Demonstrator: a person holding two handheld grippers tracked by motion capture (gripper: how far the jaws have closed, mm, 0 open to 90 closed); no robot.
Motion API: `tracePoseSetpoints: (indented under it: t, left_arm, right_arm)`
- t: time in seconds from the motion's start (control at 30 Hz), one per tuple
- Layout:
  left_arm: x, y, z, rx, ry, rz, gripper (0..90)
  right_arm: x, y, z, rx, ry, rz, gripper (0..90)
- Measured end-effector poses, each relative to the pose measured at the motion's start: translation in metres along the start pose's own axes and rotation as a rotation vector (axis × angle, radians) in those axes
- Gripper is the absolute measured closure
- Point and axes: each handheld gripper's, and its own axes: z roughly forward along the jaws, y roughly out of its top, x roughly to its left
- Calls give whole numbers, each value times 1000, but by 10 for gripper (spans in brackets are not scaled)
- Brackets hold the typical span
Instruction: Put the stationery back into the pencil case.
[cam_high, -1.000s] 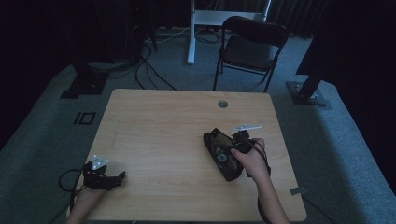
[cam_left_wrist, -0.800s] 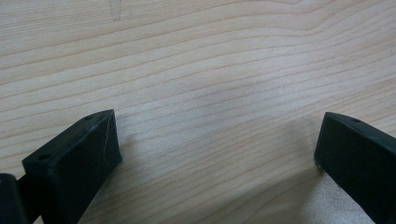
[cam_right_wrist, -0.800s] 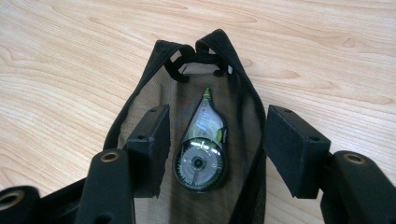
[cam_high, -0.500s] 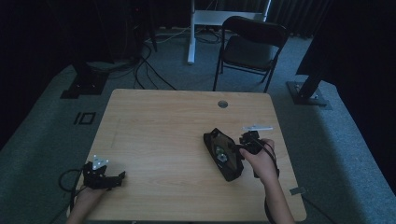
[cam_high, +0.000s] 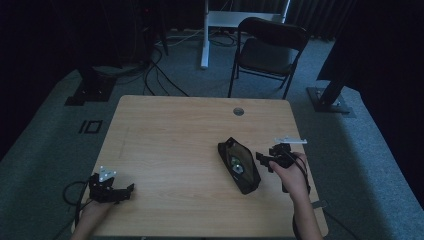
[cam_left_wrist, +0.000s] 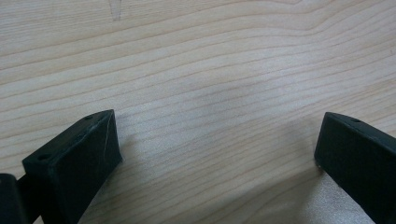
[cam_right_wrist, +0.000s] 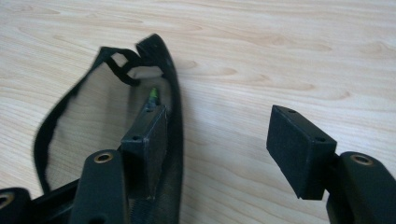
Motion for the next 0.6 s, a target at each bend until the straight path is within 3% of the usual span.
tracePoseSetpoints:
  t: [0.6]
  left_arm:
    - [0,0,0,-2,0,0,1]
  right_arm:
    - [-31,-39,20,-17,-26,55,346]
